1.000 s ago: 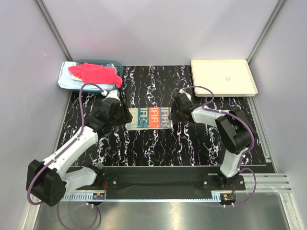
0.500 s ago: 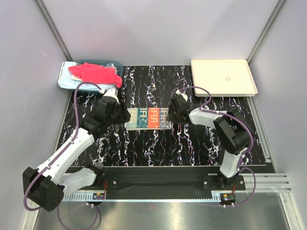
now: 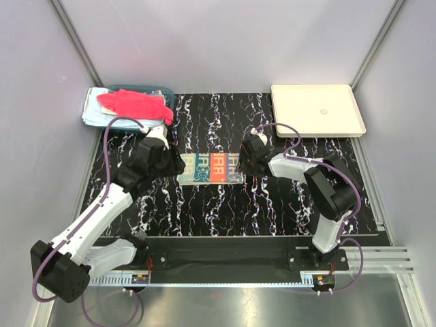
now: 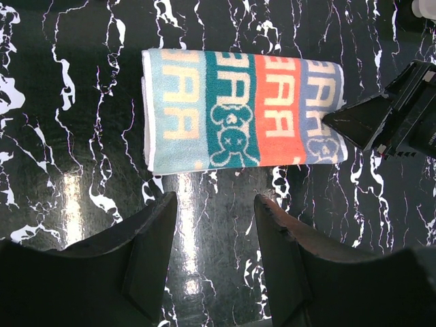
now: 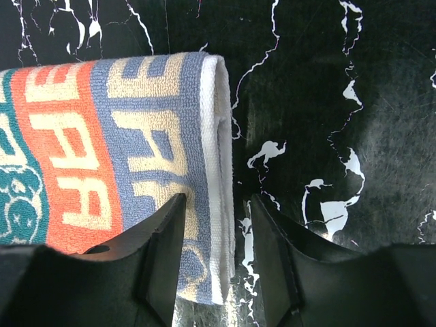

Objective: Fold and stack the towels
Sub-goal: Neatly place the folded towel into the bin

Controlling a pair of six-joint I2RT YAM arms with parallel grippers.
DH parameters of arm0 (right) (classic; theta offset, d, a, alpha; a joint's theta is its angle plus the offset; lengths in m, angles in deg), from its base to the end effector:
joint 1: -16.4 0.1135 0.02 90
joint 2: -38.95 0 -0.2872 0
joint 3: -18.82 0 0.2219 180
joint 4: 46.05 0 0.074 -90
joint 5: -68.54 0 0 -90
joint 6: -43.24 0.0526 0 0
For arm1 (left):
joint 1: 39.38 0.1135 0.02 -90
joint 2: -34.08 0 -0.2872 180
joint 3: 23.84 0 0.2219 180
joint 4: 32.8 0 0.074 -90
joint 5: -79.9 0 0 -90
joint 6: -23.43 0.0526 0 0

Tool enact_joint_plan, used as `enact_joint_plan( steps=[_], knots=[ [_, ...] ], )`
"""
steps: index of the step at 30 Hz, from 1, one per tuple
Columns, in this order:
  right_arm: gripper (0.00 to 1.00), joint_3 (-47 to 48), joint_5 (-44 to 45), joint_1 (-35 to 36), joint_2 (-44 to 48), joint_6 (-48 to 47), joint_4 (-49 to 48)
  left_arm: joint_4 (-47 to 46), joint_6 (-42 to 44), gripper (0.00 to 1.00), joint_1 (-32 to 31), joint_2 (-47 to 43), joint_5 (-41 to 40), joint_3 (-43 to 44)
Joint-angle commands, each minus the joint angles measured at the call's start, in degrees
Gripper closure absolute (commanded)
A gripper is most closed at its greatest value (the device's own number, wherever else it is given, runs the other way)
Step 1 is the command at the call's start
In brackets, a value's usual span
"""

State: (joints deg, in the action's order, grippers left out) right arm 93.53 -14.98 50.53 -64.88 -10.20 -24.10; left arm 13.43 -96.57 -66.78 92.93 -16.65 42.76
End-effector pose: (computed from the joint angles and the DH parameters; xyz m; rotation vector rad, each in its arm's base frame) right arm 0.3029 0.1981 0.1862 0.1029 2.4944 0.3951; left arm 0.1716 -0.0822 0.3107 -0.1141 2.2670 -0.4119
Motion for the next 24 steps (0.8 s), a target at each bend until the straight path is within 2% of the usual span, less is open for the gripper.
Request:
enact_joint_plan(
  steps=[1, 9, 13, 18, 21, 22, 24],
  knots=[
    [0.49, -0.04, 1.08, 0.59, 1.79, 1.50, -1.16, -1.19, 0.82, 0.46, -0.11, -1.19, 1.10, 2.35],
    [0.52, 0.82, -1.91, 0.68, -0.31, 2.20, -2.40, -1.19, 0.82, 0.46, -0.20, -1.11, 1.36, 1.99],
    [0.63, 1.09, -0.51, 0.68, -2.43, 2.64, -1.25, -1.01, 0.82, 0.46, -0.20, -1.10, 1.45, 2.17],
    [0.71, 3.72, 5.81, 2.16, -4.62, -0.25, 5.50, 0.74, 1.69, 0.46, -0.11, -1.02, 2.24, 3.48],
    [0.83, 6.79, 10.47, 3.74, -6.46, -2.27, 10.16, 2.67, 3.01, 0.46, -0.11, -1.19, 1.89, 5.42],
    [0.90, 7.68, 11.53, 4.10, -6.91, -2.71, 12.26, 3.20, 3.54, 0.46, -0.11, -1.37, 1.89, 6.47],
    [0.97, 10.22, 14.34, 5.15, -8.13, -4.21, 14.29, 5.04, 4.50, 0.46, -0.20, -1.63, 1.54, 7.53]
  ],
)
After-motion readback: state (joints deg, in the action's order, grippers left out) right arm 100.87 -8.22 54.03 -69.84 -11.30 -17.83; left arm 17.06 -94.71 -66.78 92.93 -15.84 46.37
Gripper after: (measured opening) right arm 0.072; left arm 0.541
